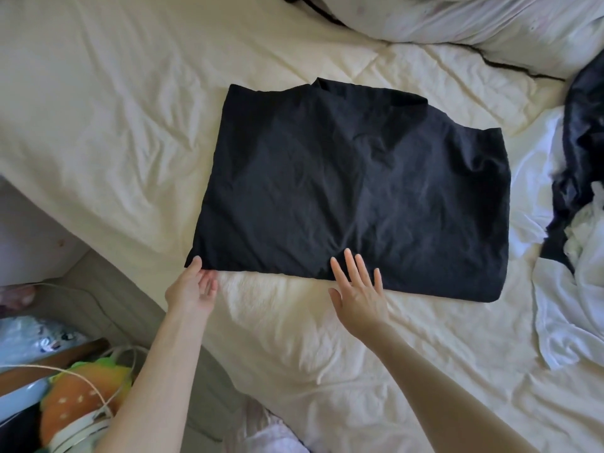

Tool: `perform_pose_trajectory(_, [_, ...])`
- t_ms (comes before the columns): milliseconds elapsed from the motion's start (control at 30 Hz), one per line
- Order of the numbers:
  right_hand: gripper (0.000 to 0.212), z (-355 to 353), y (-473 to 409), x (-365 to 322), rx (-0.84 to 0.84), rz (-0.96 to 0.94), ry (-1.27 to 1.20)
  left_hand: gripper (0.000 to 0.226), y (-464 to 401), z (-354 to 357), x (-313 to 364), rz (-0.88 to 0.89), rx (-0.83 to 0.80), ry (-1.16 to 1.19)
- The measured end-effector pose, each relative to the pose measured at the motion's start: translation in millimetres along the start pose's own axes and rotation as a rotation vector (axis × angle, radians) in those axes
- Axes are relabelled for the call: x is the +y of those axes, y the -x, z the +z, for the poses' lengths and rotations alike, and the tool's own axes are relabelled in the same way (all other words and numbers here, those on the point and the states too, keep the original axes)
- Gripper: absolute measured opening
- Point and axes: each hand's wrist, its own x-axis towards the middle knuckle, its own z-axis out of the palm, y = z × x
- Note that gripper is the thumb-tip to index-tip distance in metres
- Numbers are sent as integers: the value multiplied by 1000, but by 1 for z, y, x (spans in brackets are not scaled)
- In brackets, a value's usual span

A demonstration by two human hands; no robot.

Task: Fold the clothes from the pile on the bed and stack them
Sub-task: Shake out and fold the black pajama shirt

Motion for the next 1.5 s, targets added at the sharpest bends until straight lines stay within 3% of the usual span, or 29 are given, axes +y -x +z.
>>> perform_pose_trajectory(133, [58, -2, 0, 3, -27, -19, -11, 5, 15, 6, 0, 165, 12, 18])
perform_pose_trajectory(233, [54, -10, 0, 3, -82, -40, -99, 13, 37, 12, -7, 385, 10, -54])
perform_pose_trajectory(333, [46, -32, 2, 1, -110, 108, -622, 19, 61, 27, -10, 630, 4, -191])
perform_pose_trajectory(467, [48, -65, 11, 23, -93, 364, -1376, 12, 96, 69, -23, 864, -78, -385])
perform_pose_trajectory(533, [47, -75, 21, 44, -40, 375, -1630, 10, 118, 100, -41, 966, -167, -457])
perform_pose_trajectory(633, [44, -87, 37, 82, 74, 377, -1812, 6, 149, 149, -75, 1102, -309, -527])
perform_pose_trajectory(800, [36, -94, 69, 158, 266, 448, -1872, 13, 188, 210, -167, 1336, -616, -862])
perform_pose_trajectory(900, [40, -87, 83, 193, 303, 563, -1821, 17, 188, 213, -228, 1325, -739, -1146])
perform_pose_trajectory(1000, [40, -77, 88, 215, 224, 637, -1770, 20, 180, 210, -264, 1283, -822, -1318])
perform_pose_trajectory(1167, [32, -71, 81, 229, 224, 623, -1747, 18, 175, 211, -278, 1259, -883, -1372])
perform_pose_trajectory(1333, [25, -73, 62, 232, 250, 635, -1589, 29, 167, 197, -271, 1185, -1018, -1385])
perform_pose_trajectory(1400, [18, -73, 53, 228, 274, 641, -1442, 30, 160, 183, -260, 1327, -1001, -1370])
perform_pose_trajectory(1500, [23, -70, 42, 221, 266, 639, -1256, 40, 139, 155, -237, 1673, -779, -1456])
